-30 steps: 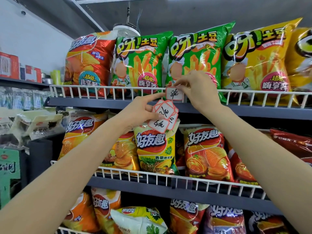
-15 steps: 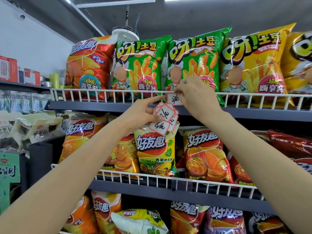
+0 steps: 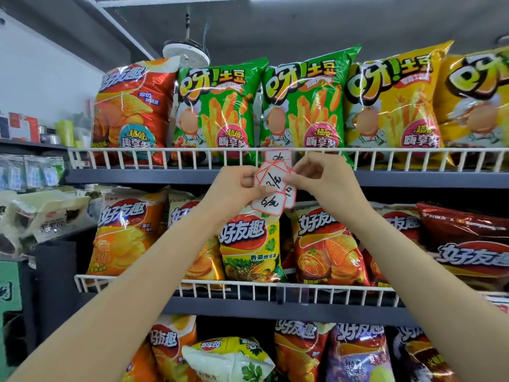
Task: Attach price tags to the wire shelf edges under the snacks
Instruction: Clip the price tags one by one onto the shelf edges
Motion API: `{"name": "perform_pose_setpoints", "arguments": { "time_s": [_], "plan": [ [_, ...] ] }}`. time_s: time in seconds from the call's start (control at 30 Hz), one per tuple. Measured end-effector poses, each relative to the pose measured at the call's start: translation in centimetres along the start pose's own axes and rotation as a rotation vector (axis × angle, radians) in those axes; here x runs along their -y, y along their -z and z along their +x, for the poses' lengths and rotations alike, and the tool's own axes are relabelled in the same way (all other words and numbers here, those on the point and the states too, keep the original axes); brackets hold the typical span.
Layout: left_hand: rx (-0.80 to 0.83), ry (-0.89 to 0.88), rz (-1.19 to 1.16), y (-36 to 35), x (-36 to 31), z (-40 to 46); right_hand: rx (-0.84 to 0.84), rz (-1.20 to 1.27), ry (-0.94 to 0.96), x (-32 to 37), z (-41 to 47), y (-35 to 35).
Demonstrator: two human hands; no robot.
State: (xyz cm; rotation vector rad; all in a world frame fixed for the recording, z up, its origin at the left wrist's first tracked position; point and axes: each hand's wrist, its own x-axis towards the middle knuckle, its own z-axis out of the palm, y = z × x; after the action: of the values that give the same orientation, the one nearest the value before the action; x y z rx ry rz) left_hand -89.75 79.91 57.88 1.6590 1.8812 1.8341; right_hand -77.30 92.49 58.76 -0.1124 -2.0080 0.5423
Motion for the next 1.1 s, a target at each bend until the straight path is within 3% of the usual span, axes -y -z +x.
{"name": "perform_pose_setpoints", "arguments": {
  "time_s": [0.27, 0.6, 0.83, 1.1],
  "plan": [
    [0.012, -0.063, -0.112, -6.9, -2.4, 0.6, -0.107, 0.113, -0.159, -1.8, -2.7, 6.1],
    [-0.047, -0.125, -0.026, -24.7, -7.7, 3.0, -0.21, 0.088, -0.206, -9.3, -6.2, 21.4],
    [-0.096, -0.129, -0.045, -36.4, -10.9, 3.9, -0.186, 0.012, -0.177, -14.8, -8.3, 31.5],
    [-0.042, -0.118, -0.088, -41.7, -13.0, 5.7, -0.147, 0.105, -0.248, -18.0, -8.8, 37.1]
  ]
}}
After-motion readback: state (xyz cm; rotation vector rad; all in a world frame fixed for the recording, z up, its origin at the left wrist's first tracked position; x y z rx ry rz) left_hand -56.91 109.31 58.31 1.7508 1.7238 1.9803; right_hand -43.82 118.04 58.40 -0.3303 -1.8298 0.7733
